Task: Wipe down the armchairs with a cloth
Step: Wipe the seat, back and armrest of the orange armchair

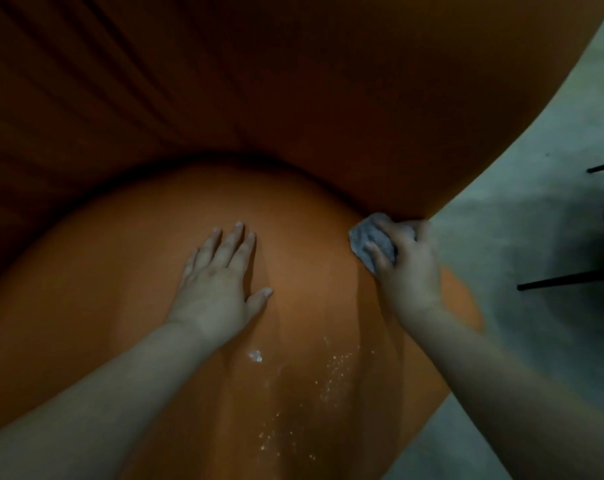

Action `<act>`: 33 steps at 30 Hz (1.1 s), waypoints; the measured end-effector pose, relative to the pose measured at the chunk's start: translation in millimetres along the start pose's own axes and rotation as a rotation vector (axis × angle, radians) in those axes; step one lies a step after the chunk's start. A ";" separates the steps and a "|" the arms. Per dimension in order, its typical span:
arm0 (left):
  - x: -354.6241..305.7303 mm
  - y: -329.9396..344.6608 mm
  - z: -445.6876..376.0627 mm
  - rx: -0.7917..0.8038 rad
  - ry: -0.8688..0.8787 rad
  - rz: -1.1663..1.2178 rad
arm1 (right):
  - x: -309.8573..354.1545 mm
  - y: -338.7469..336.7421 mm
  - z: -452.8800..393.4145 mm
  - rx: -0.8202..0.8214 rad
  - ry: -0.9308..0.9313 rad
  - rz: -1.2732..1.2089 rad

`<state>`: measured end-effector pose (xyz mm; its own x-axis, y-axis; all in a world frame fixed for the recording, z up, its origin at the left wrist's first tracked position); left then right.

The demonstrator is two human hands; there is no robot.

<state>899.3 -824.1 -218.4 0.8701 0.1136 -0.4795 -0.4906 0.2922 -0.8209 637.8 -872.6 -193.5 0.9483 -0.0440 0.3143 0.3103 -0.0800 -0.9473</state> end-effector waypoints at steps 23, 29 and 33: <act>4.7 0.8 0.7 0.004 0.020 0.004 | 29.7 19.1 65.7 0.145 -0.200 -0.072; 25.9 -2.8 19.1 0.048 0.009 0.003 | -5.4 8.1 18.7 0.117 -0.027 -0.062; 34.8 -1.8 35.8 0.047 0.005 0.000 | 12.9 15.4 70.3 0.203 -0.056 -0.085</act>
<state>932.2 -786.7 -222.5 0.8696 0.1090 -0.4815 -0.4881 0.3362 -0.8054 659.5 -804.4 -208.4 0.9184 0.0101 0.3954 0.3914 0.1208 -0.9123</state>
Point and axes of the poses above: each hand's wrist, its own z-axis away from the middle knuckle, its own y-axis out of the palm, x = y × z, the point moved 7 cm from there along -z, towards the middle knuckle, and after that the axes turned 15 degrees about z, right-handed, at the moved point
